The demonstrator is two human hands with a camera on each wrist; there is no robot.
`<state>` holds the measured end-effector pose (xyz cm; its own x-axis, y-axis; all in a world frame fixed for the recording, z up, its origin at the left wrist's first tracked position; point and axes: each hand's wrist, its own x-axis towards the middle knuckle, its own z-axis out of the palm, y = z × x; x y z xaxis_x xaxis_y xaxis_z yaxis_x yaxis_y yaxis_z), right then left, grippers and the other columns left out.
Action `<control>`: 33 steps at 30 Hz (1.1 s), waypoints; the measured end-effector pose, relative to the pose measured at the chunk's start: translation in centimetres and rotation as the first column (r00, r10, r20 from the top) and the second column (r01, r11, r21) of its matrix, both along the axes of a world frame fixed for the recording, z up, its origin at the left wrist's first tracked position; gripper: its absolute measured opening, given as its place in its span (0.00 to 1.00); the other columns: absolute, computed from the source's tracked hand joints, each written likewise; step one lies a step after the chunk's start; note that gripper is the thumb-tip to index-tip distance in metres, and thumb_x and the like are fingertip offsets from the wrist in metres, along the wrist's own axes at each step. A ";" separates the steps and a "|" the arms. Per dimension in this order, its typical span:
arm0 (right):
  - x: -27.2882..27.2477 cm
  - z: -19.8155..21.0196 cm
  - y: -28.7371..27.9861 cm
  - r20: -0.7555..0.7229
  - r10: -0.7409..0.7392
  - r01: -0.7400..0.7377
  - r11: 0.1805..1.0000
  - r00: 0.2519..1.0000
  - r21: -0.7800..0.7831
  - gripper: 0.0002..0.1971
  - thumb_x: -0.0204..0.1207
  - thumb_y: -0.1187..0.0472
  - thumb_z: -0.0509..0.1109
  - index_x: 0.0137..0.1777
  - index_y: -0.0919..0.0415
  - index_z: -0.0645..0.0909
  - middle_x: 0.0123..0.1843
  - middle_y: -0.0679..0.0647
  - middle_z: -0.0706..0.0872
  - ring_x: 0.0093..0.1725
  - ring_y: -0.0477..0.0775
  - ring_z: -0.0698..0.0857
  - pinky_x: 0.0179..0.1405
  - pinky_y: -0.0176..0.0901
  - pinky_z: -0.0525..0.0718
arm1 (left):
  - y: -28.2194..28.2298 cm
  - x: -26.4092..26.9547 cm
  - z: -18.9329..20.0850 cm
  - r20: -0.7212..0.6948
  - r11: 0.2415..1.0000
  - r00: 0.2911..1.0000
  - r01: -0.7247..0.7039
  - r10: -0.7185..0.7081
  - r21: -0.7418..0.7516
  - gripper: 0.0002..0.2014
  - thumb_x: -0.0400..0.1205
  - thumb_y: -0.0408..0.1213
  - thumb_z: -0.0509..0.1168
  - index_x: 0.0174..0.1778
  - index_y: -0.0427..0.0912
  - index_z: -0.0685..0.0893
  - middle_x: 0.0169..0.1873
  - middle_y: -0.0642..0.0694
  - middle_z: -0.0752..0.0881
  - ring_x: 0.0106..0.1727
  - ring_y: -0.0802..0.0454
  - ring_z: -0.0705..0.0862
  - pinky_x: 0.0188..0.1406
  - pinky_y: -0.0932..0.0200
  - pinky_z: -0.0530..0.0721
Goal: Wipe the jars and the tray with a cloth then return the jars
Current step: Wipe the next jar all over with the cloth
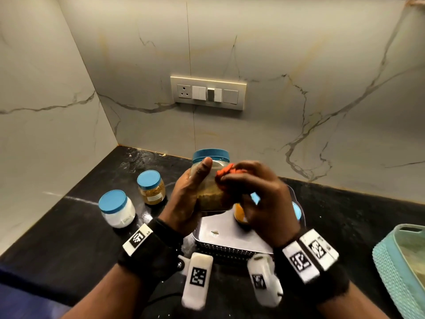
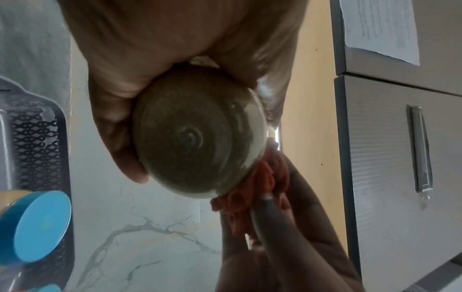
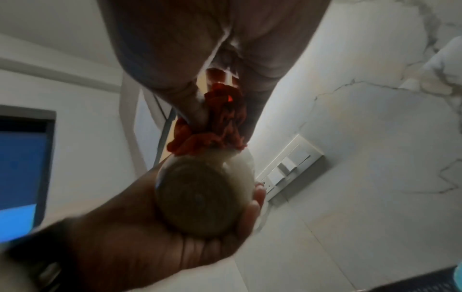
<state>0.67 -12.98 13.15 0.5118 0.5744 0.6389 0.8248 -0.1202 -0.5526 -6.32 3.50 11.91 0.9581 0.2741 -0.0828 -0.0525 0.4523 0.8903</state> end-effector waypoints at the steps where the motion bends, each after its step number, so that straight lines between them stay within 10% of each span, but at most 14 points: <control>1: -0.9 -0.2 -0.2 0.001 0.037 -0.037 0.999 0.999 -0.022 0.23 0.70 0.74 0.76 0.64 0.55 0.88 0.67 0.52 0.81 0.69 0.49 0.80 0.68 0.40 0.80 | 0.4 0.0 0.1 0.009 1.000 1.000 -0.003 0.003 0.003 0.30 0.82 0.56 0.64 0.74 0.37 0.80 0.66 0.28 0.86 0.61 0.33 0.89 0.57 0.31 0.89; 4: -2.2 -1.0 -0.6 -0.014 0.055 -0.056 0.995 0.998 -0.082 0.26 0.75 0.54 0.78 0.74 0.52 0.81 0.74 0.52 0.76 0.75 0.51 0.76 0.71 0.45 0.80 | 0.9 -0.1 0.2 0.026 1.000 1.000 -0.013 0.013 0.000 0.30 0.82 0.54 0.65 0.76 0.39 0.77 0.68 0.29 0.85 0.67 0.29 0.86 0.63 0.24 0.84; 11: 0.0 -0.8 0.4 -0.013 -0.084 0.085 0.992 0.996 0.089 0.17 0.73 0.71 0.79 0.58 0.53 0.91 0.58 0.50 0.86 0.59 0.47 0.86 0.57 0.45 0.87 | -0.6 -0.5 -0.3 0.087 0.997 0.994 0.065 -0.062 -0.031 0.20 0.81 0.55 0.71 0.62 0.47 0.91 0.62 0.32 0.88 0.60 0.37 0.89 0.58 0.36 0.88; 20: -2.8 -0.5 -0.5 0.074 0.073 -0.077 0.996 0.995 0.048 0.14 0.78 0.67 0.74 0.61 0.55 0.90 0.65 0.53 0.82 0.65 0.52 0.84 0.58 0.37 0.85 | 0.7 -0.4 -0.4 0.080 0.977 0.985 0.163 -0.153 -0.137 0.42 0.63 0.70 0.79 0.68 0.46 0.88 0.64 0.32 0.88 0.60 0.38 0.90 0.51 0.41 0.90; 26: 0.3 0.8 0.1 -0.128 -0.006 0.022 0.991 0.992 0.129 0.19 0.76 0.70 0.76 0.64 0.52 0.87 0.60 0.50 0.85 0.63 0.45 0.84 0.59 0.36 0.84 | 0.1 -0.3 -1.3 0.139 0.936 0.973 0.218 -0.185 -0.278 0.40 0.68 0.64 0.79 0.73 0.45 0.85 0.68 0.34 0.86 0.65 0.39 0.88 0.66 0.37 0.86; 33: -0.1 0.1 0.8 -0.004 -0.149 0.149 0.986 0.989 0.080 0.18 0.76 0.64 0.78 0.66 0.54 0.87 0.60 0.51 0.84 0.60 0.46 0.83 0.58 0.36 0.85 | 0.4 0.1 -0.9 0.089 0.997 0.994 0.060 -0.056 -0.039 0.42 0.69 0.66 0.77 0.76 0.48 0.80 0.71 0.34 0.84 0.69 0.35 0.86 0.61 0.29 0.87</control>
<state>0.59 -12.20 13.21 0.5867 0.4392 0.6804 0.8018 -0.1972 -0.5641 -6.18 3.92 11.02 0.9764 0.2157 -0.0075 -0.1025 0.4938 0.8635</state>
